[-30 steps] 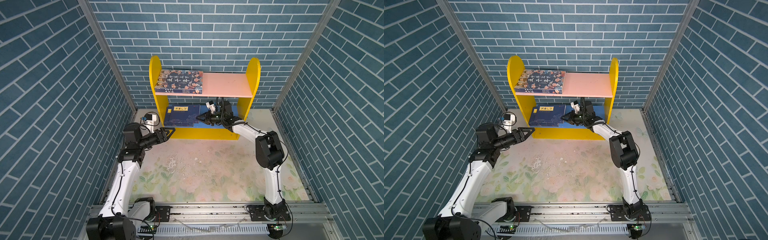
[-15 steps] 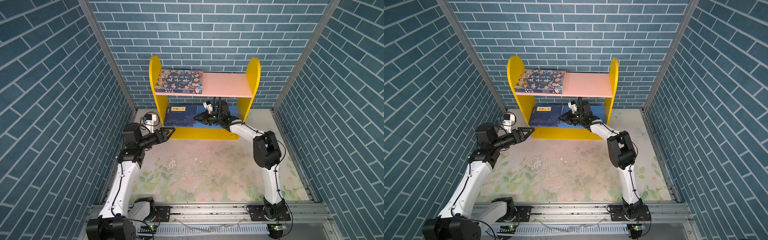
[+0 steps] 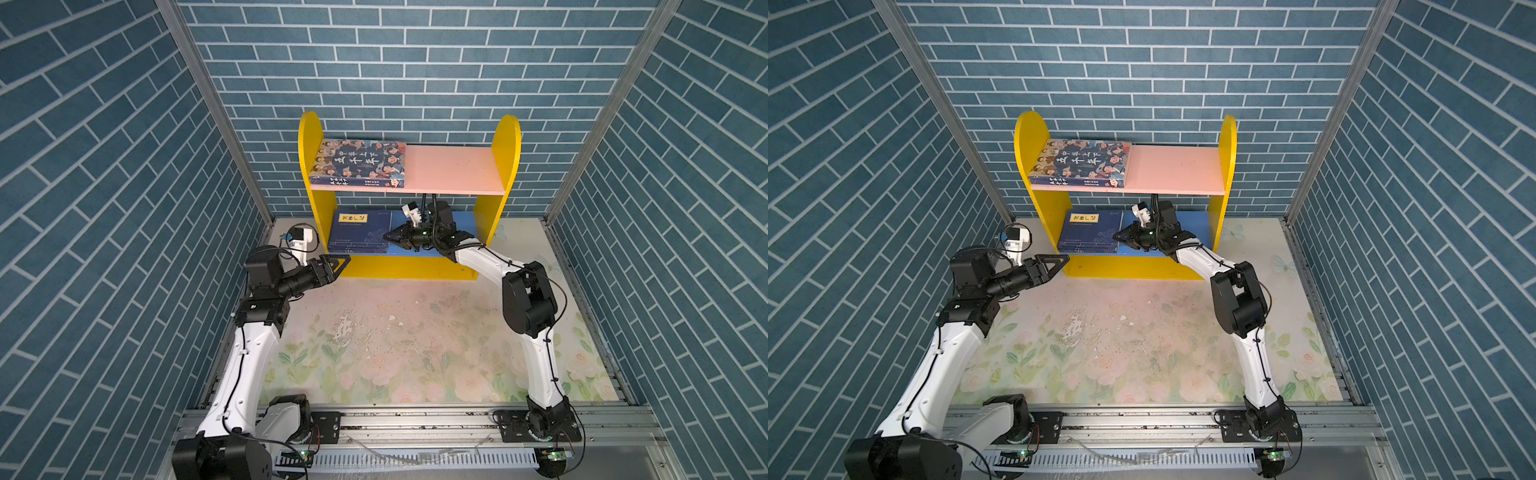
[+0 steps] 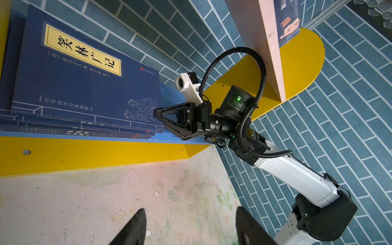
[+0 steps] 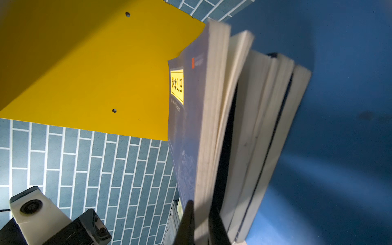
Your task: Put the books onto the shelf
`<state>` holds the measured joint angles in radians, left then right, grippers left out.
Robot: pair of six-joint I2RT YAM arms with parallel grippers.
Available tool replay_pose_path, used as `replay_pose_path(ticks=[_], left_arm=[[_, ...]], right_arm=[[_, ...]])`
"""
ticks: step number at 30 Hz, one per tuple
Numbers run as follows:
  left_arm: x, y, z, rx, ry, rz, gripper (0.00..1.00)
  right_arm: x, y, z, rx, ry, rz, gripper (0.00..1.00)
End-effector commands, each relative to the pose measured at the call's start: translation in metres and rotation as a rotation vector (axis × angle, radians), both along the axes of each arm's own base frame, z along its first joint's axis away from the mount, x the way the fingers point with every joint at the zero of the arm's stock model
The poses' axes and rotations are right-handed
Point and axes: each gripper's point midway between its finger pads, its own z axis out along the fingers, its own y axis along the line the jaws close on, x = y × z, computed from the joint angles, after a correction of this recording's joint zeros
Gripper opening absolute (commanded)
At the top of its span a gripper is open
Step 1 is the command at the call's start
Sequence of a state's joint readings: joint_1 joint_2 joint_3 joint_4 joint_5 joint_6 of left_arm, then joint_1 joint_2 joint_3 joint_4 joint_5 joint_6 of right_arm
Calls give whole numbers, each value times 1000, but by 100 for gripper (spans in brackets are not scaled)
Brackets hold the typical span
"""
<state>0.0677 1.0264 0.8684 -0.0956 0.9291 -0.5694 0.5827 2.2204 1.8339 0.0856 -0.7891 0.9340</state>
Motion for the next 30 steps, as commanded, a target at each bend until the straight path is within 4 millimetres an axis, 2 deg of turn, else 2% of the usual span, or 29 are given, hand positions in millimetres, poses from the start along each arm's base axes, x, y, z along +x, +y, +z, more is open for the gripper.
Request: replay_pose_path(ticks=[1, 9, 20, 30], left_arm=[[-4, 0, 4, -1, -28, -7, 69], [-4, 0, 4, -1, -30, -8, 69], [-5, 0, 6, -3, -32, -5, 69], [-6, 0, 6, -4, -35, -5, 69]], right_arm=[[1, 8, -6, -24, -59, 18, 0], [-1, 13, -9, -33, -55, 24, 0], [5, 8, -12, -44, -41, -40, 0], [3, 5, -17, -45, -28, -53, 0]])
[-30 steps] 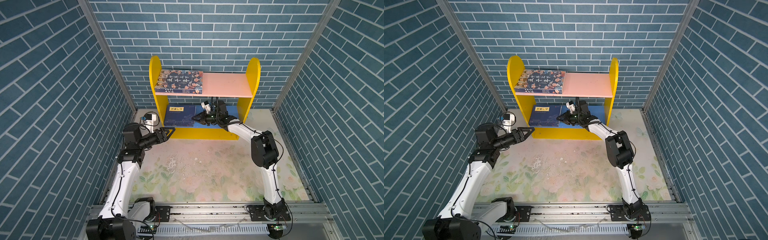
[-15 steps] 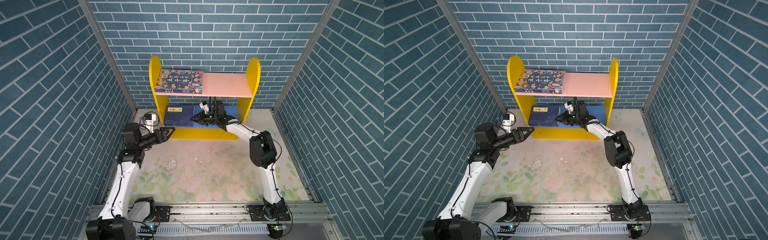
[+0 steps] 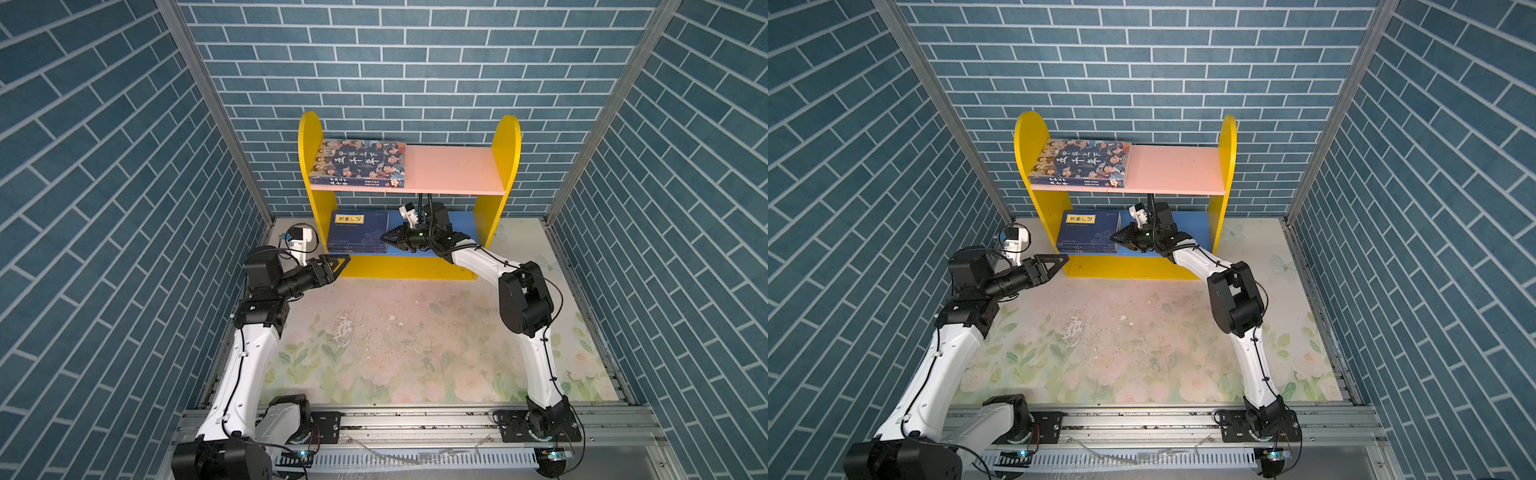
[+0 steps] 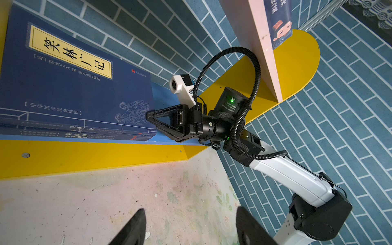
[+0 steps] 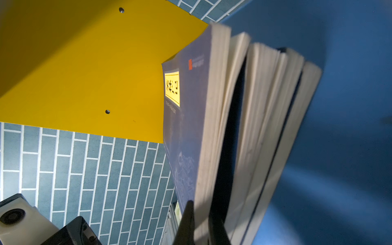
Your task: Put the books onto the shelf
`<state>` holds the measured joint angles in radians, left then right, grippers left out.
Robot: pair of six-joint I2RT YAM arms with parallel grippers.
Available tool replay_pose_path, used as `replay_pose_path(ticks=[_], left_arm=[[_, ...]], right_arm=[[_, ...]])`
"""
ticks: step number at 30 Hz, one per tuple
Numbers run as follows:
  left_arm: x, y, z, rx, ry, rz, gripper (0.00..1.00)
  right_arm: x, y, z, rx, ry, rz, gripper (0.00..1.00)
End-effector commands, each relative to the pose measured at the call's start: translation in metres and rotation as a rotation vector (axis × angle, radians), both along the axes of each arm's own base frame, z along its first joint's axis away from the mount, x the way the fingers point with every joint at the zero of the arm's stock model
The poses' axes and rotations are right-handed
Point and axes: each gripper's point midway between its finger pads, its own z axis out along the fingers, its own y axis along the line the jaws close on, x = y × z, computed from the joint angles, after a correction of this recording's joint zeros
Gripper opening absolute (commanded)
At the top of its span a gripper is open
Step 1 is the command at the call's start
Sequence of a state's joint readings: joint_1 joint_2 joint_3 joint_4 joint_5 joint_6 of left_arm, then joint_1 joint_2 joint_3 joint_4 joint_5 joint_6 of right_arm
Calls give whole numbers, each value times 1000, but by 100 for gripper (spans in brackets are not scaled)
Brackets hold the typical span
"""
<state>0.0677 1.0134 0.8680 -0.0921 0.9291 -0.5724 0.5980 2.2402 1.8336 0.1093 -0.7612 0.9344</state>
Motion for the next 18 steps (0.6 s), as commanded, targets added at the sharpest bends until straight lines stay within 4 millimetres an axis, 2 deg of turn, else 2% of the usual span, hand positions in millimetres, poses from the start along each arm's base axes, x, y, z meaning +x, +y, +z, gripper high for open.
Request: replay_pose_path(ticks=[1, 10, 12, 15, 18], left_arm=[[-3, 0, 2, -4, -21, -5, 69], [-4, 0, 3, -3, -24, -4, 69], [-4, 0, 3, -3, -24, -4, 69], [-4, 0, 3, -3, -26, -4, 69], [-4, 0, 4, -3, -27, -4, 69]], right_arm=[[1, -3, -8, -35, -20, -41, 0], [0, -2, -9, -18, -11, -39, 0], [-1, -1, -9, -18, -12, -37, 5], [-3, -1, -6, -16, -13, -33, 7], [-4, -2, -1, -12, -22, -34, 4]])
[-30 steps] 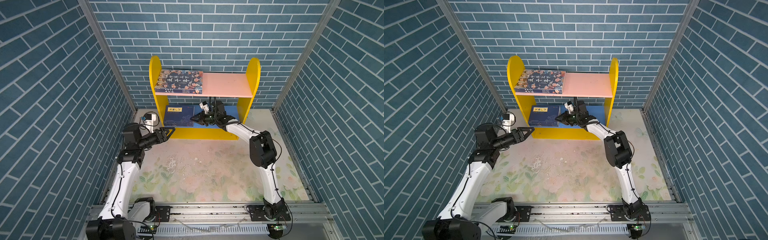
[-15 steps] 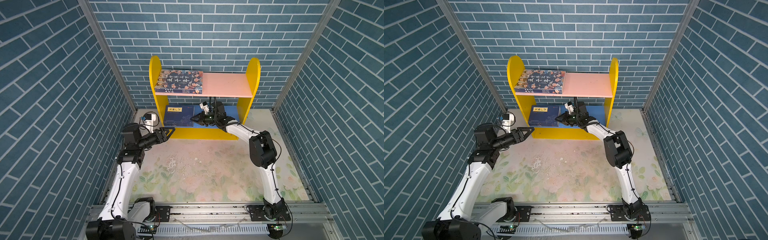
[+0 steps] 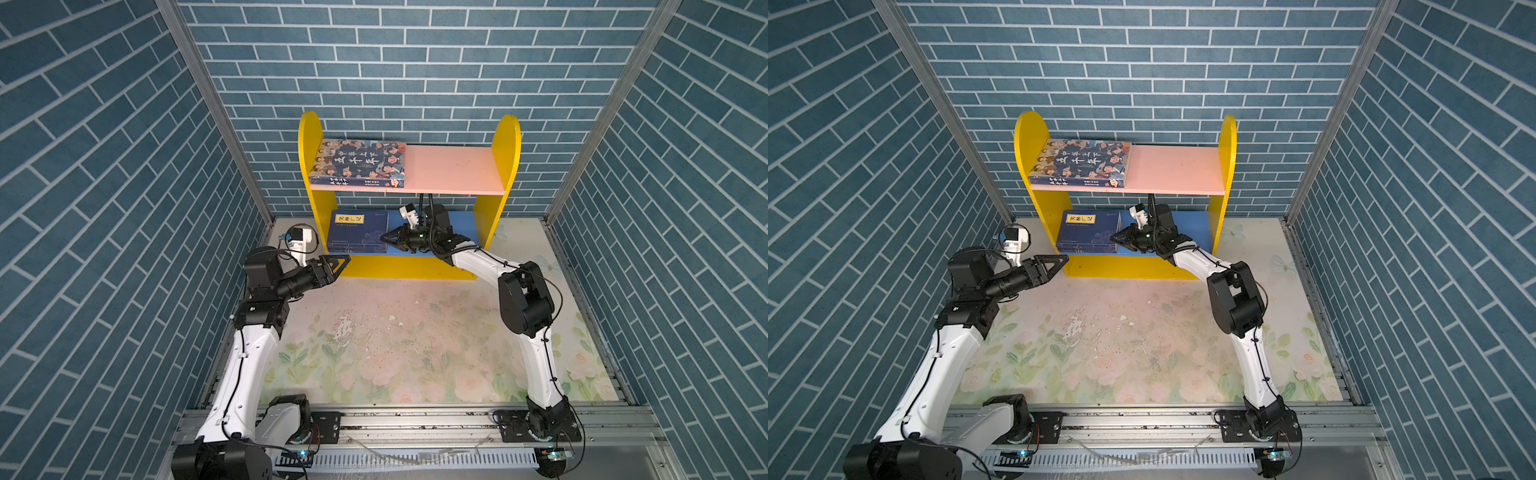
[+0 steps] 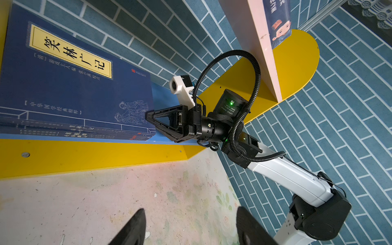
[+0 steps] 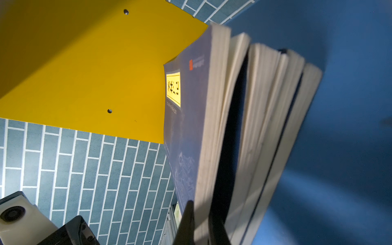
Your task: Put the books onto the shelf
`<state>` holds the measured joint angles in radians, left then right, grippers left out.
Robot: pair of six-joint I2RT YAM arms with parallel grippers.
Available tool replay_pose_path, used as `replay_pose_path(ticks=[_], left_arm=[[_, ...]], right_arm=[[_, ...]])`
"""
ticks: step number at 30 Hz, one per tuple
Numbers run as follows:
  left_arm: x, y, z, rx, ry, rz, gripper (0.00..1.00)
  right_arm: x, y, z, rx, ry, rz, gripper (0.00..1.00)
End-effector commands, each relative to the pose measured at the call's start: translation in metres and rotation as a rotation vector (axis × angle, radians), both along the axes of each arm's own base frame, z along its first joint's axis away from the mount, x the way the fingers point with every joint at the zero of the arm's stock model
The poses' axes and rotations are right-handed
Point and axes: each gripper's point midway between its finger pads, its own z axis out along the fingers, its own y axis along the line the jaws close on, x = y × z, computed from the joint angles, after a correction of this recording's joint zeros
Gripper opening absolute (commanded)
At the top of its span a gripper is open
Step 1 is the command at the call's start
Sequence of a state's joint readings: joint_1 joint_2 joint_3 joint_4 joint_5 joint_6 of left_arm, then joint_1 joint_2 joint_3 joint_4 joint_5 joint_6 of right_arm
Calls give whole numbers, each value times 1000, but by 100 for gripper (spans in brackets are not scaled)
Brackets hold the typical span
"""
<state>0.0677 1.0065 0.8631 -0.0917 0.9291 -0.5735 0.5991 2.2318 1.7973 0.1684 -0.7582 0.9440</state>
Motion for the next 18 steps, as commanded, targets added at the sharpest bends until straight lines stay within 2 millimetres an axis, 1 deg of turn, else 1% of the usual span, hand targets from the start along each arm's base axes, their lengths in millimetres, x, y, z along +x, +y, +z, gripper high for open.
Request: replay_pose_path(ticks=[1, 8, 11, 14, 16, 18], left_arm=[[-3, 0, 4, -3, -25, -5, 69], [-3, 0, 4, -5, -29, -4, 69], [-3, 0, 5, -23, -26, -4, 69], [-4, -1, 6, -23, -29, -6, 69], [-4, -1, 6, -23, -27, -6, 69], [-3, 0, 6, -21, -28, -6, 69]], right_arm=[[-3, -3, 0, -30, -6, -31, 4], [-6, -1, 0, -33, -2, -24, 4], [-7, 0, 1, -31, -4, -20, 7], [-8, 1, 0, -32, -3, -18, 7], [-9, 2, 0, -34, -1, -15, 9], [-10, 2, -1, -37, 0, -15, 14]])
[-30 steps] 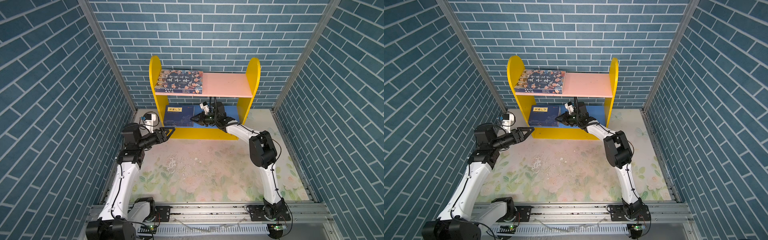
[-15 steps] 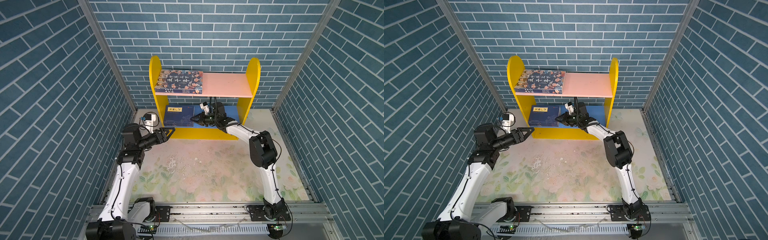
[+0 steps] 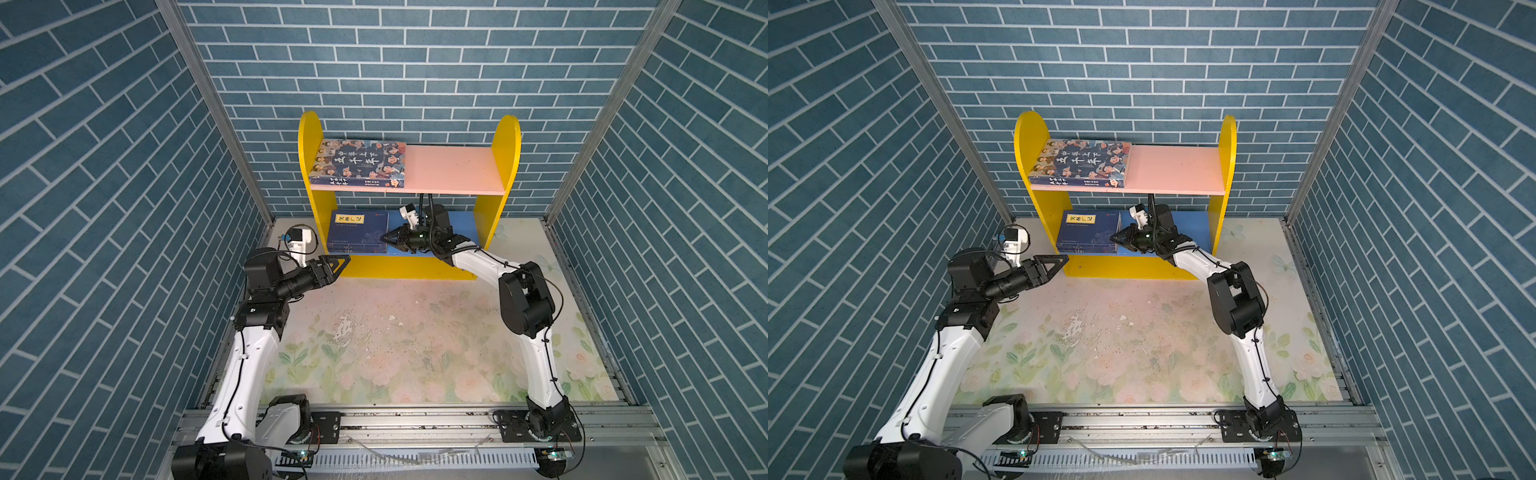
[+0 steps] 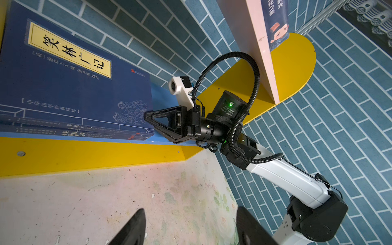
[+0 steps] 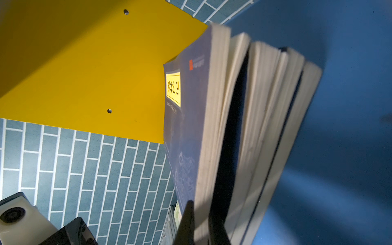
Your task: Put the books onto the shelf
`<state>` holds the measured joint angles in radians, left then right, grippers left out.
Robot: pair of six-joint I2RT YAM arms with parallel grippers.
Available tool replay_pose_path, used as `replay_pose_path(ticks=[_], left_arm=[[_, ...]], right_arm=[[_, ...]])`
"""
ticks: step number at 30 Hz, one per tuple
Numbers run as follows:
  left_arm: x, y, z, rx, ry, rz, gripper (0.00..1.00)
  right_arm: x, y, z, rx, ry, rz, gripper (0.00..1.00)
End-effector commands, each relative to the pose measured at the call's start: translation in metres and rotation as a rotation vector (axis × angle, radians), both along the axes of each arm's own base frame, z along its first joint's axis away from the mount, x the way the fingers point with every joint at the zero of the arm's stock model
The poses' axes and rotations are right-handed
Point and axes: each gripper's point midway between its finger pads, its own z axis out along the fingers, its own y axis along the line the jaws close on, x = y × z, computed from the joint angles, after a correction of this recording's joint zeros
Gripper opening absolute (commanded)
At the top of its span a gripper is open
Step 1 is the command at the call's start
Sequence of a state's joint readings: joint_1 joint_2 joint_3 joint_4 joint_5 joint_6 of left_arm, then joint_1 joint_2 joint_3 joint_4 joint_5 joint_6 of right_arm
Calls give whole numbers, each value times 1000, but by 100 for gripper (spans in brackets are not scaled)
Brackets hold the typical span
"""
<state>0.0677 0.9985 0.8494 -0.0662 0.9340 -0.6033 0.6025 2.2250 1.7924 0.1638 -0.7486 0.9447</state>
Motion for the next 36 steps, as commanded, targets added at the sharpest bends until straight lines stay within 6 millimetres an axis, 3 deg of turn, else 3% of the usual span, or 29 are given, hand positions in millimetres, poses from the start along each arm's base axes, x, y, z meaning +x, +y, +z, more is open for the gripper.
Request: replay_pose_path(ticks=[1, 3, 4, 21, 31, 34, 35, 36], left_arm=[[-2, 0, 5, -2, -30, -6, 69], [-2, 0, 6, -2, -34, -6, 69], [-2, 0, 6, -2, -33, -7, 69], [-3, 0, 7, -3, -33, -6, 70], [-2, 0, 6, -5, -31, -5, 70], [-2, 0, 6, -4, -30, -4, 70], [-2, 0, 6, -4, -30, -4, 70], [-2, 0, 6, -4, -29, -4, 70]], right_arm=[[-9, 2, -3, -34, -1, -9, 16], [-9, 2, -4, -37, 3, -11, 20], [-11, 0, 13, -23, -21, -14, 22], [-4, -16, 7, -176, -74, -68, 35], [6, -18, 4, -246, -100, -84, 22], [7, -17, 13, -240, -115, -81, 19], [10, -16, -4, -259, -92, -78, 17], [11, -16, -4, -260, -94, -80, 17]])
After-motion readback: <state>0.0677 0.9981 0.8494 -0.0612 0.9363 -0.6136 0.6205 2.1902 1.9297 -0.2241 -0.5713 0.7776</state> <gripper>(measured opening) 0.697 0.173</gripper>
